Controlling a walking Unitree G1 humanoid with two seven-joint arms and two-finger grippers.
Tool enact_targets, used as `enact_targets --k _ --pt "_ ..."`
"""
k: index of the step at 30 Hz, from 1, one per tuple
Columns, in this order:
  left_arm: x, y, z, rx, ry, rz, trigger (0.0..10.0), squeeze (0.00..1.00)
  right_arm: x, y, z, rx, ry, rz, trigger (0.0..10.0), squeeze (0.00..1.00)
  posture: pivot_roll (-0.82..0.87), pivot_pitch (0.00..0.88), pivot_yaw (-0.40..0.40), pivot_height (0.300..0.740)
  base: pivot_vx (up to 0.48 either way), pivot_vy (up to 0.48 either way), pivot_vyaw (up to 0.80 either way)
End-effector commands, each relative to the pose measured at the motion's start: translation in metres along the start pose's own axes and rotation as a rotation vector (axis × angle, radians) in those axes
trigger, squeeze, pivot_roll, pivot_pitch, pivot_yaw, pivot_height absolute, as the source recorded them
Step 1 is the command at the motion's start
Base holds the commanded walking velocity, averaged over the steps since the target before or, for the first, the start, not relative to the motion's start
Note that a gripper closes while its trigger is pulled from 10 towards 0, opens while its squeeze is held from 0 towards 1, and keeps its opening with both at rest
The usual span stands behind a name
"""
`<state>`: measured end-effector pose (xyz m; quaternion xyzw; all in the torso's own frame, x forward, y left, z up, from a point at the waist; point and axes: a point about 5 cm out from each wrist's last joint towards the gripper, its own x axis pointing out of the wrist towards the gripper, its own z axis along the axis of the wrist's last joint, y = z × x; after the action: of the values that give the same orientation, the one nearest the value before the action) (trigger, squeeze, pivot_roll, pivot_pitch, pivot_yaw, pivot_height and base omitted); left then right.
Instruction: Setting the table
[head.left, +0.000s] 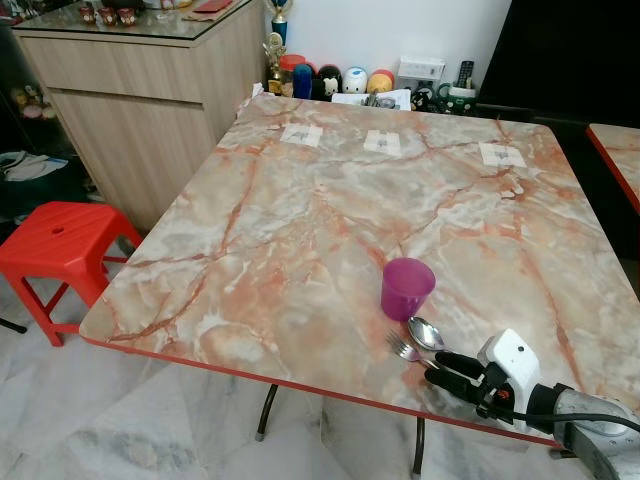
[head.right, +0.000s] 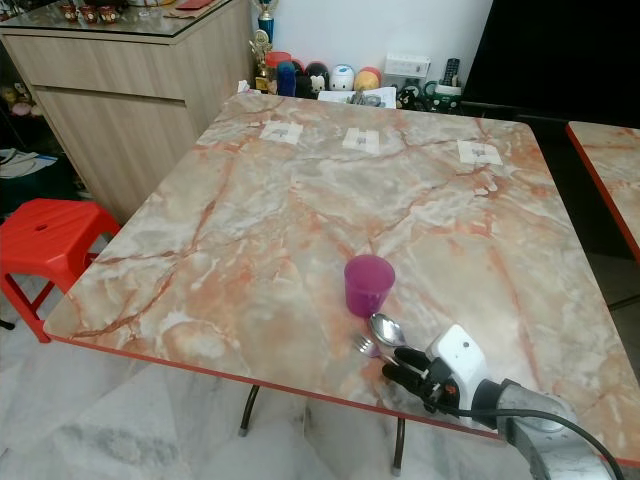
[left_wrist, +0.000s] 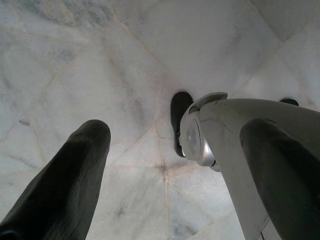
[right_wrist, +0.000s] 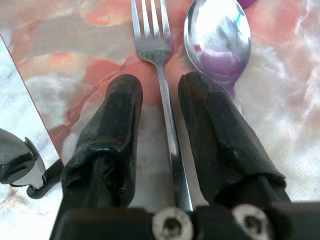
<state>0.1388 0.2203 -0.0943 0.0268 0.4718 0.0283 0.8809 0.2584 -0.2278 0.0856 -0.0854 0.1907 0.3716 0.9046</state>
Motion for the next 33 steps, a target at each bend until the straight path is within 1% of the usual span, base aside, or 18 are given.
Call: enact_targets --k 1,7,15,20,22,27,28,29,33 --pt "-0.003 0.001 -0.012 -0.023 0.048 0.003 10.0 0.00 -0.002 -0.003 0.000 -0.006 -0.003 -0.022 10.0 0.00 0.03 0.116 -0.010 0.740 0.000 0.000 0.00" --pt "-0.003 0.001 -0.012 -0.021 0.049 0.002 10.0 0.00 0.001 -0.003 -0.005 0.000 0.020 -0.024 10.0 0.00 0.03 0.116 -0.010 0.740 0.000 0.000 0.00" --pt "-0.003 0.002 -0.013 -0.022 0.049 0.004 10.0 0.00 0.006 0.003 -0.011 0.011 0.046 0.000 10.0 0.00 0.03 0.119 -0.010 0.740 0.000 0.000 0.00" --pt "-0.003 0.002 -0.013 -0.023 0.051 0.002 10.0 0.00 0.010 0.011 -0.017 0.025 0.066 0.043 10.0 0.00 0.03 0.121 -0.012 0.740 0.000 0.000 0.00" --pt "-0.003 0.002 -0.014 -0.025 0.052 0.001 10.0 0.00 0.014 0.016 -0.023 0.030 0.093 0.066 10.0 0.00 0.04 0.123 -0.013 0.740 0.000 0.000 0.00" --pt "-0.003 0.002 -0.014 -0.026 0.053 0.002 10.0 0.00 0.017 0.019 -0.027 0.041 0.106 0.072 10.0 0.00 0.04 0.125 -0.014 0.740 0.000 0.000 0.00" --pt "-0.003 0.002 -0.014 -0.027 0.053 0.002 10.0 0.00 0.018 0.019 -0.029 0.046 0.116 0.067 9.3 0.00 0.04 0.125 -0.014 0.740 0.000 0.000 0.00" --pt "-0.004 0.002 -0.015 -0.027 0.054 0.001 10.0 0.00 0.020 0.021 -0.030 0.050 0.126 0.072 0.0 0.00 0.04 0.126 -0.015 0.740 0.000 0.000 0.00" --pt "-0.004 0.001 -0.015 -0.027 0.056 0.000 10.0 0.00 0.021 0.022 -0.032 0.047 0.142 0.080 0.0 0.00 0.04 0.126 -0.015 0.740 0.000 0.000 0.00"
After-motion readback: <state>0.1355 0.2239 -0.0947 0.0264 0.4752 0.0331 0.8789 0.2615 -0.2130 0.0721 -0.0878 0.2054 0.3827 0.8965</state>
